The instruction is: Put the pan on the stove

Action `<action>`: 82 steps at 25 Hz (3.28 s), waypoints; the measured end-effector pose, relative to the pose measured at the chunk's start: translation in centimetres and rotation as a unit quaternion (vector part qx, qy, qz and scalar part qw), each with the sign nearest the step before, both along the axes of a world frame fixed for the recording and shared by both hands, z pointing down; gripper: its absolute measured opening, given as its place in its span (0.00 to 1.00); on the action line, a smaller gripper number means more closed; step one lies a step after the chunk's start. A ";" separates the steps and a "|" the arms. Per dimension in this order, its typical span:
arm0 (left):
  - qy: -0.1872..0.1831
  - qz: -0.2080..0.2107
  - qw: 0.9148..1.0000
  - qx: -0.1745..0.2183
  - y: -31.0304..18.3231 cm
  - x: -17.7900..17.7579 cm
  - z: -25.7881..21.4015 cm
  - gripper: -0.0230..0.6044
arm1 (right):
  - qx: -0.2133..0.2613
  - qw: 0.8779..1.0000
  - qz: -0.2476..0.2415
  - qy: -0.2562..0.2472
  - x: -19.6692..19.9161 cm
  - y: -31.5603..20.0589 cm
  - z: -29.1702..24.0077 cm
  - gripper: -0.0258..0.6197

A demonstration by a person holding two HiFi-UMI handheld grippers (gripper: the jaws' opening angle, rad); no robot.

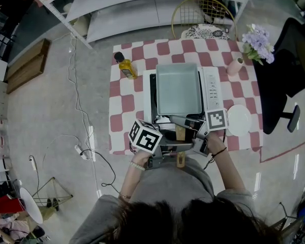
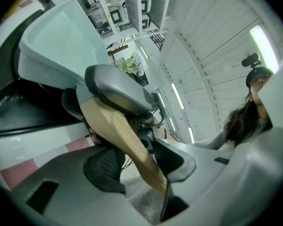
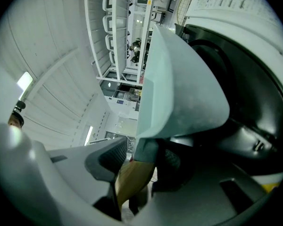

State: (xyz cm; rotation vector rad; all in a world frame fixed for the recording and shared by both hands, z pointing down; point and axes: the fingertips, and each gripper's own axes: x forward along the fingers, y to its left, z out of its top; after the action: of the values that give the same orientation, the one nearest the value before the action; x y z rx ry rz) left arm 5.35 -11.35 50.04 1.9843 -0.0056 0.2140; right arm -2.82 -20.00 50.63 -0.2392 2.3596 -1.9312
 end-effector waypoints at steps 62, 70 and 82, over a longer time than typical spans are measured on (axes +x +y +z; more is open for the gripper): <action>-0.057 -0.209 0.966 0.142 -2.4 -7.2 -3.0 0.22 | 0.053 0.994 0.073 0.060 6.2 1.6 -1.2 0.25; -0.082 -0.221 0.953 0.190 -2.7 -7.5 -3.7 0.14 | 0.096 0.991 0.088 0.038 6.8 1.3 -3.1 0.15; -0.138 -0.253 0.914 0.284 -3.1 -8.9 -4.9 0.10 | 0.221 0.965 0.106 0.089 8.5 0.5 -5.1 0.09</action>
State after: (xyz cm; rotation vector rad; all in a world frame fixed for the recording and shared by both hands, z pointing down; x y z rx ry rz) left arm -3.58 -14.48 45.13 2.4261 -0.8418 0.1607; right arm 5.67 -19.50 45.54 -0.6196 2.6667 -1.2963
